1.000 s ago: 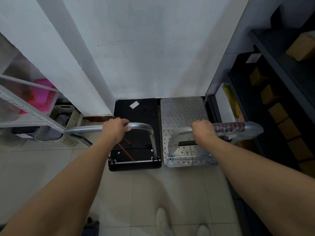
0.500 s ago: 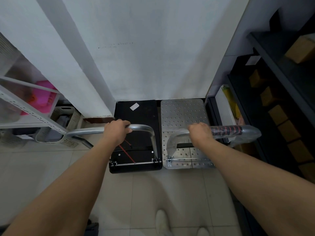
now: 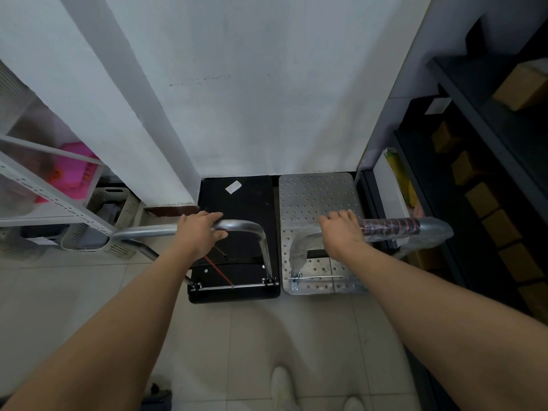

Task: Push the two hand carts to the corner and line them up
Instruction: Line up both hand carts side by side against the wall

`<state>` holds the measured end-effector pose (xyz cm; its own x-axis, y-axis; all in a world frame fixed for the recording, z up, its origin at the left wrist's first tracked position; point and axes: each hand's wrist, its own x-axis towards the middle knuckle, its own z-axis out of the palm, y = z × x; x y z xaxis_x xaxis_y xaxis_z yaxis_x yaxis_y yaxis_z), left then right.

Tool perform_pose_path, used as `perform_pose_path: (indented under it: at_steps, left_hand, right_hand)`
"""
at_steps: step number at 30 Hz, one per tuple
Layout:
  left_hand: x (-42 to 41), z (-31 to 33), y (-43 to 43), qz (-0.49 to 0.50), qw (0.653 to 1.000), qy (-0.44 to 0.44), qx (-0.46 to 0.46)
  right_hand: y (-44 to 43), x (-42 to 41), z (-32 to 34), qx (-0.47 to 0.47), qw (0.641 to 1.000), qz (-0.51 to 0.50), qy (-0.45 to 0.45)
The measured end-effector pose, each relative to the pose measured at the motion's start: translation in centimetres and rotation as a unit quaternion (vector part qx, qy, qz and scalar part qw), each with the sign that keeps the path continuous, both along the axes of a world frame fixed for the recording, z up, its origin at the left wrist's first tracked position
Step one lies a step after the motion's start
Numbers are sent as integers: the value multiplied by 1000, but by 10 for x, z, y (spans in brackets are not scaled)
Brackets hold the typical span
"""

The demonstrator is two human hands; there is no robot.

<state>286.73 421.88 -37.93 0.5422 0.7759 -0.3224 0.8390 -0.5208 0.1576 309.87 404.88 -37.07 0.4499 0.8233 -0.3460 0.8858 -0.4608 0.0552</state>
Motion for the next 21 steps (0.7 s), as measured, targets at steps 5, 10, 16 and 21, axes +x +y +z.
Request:
perform_pose_path:
  at_steps: [5,10,16,21]
  left_hand:
    - [-2,-1,2,2,1000,-21,-1]
    - [0,1,3,5,1000,-20,-4]
    - [-1,7,4,-2,1000,-11,6]
    - [-11,9,12,9,1000,-3,-2]
  right_hand:
    - [3,-5,1,6,1000,12,1]
    - [7,-10,3,8,1000,26,0]
    - [15,-20,5,20,999,38,10]
    - [22,-28,5,33,998,40,28]
